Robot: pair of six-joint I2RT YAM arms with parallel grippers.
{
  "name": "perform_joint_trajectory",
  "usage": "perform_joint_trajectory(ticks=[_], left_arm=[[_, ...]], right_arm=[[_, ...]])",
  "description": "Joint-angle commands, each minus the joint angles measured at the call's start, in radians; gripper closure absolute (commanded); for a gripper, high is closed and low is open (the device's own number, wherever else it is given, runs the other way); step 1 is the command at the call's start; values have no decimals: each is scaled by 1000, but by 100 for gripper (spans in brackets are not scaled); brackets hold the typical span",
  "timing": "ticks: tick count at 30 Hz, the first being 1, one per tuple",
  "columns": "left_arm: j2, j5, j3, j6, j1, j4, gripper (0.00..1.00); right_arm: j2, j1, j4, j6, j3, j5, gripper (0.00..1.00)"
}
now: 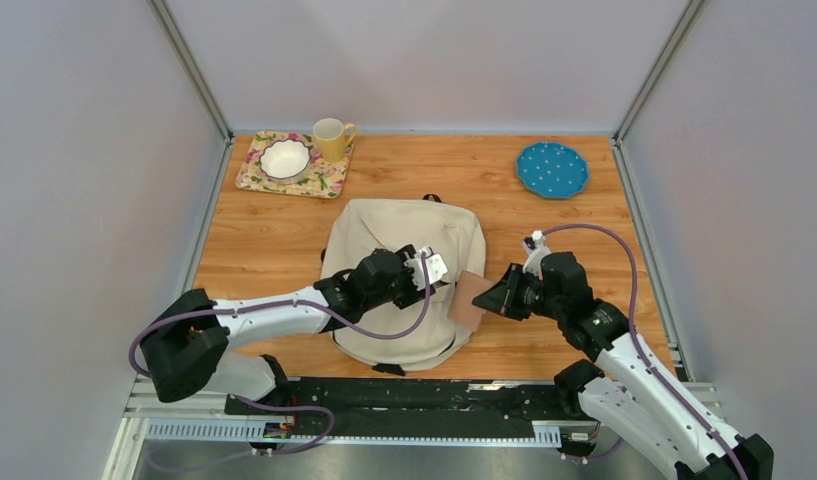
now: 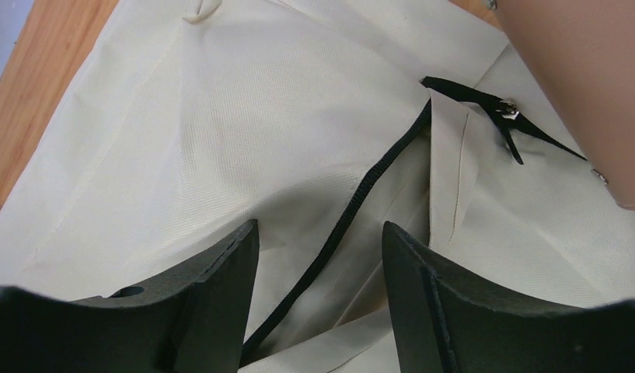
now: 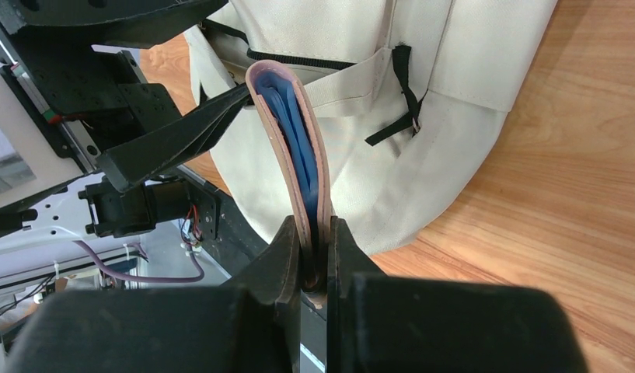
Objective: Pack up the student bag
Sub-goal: Place the stationery in the student bag.
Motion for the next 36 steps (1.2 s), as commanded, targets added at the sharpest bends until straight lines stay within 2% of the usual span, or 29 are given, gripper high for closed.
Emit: perform_joint_trajectory(ticks=[1, 11, 15, 21, 30, 36], left_arm=[[31, -14, 23, -53, -48, 85, 32], [76, -283, -19, -75, -81, 337, 30], [81, -347, -14, -45, -84, 354, 31], [68, -383, -22, 21, -84, 311, 37], [50, -395, -51, 68, -84, 244, 59], [51, -390, -3, 65, -84, 184, 81]], right_arm=[[1, 2, 44, 6, -2, 3, 100], [-2, 3, 39, 4, -7, 10, 100], [-8, 2, 36, 6, -5, 13, 100], [-2, 2, 47, 10, -5, 10, 100], [6, 2, 61, 15, -4, 0, 100], [6, 3, 70, 26, -4, -10, 100]])
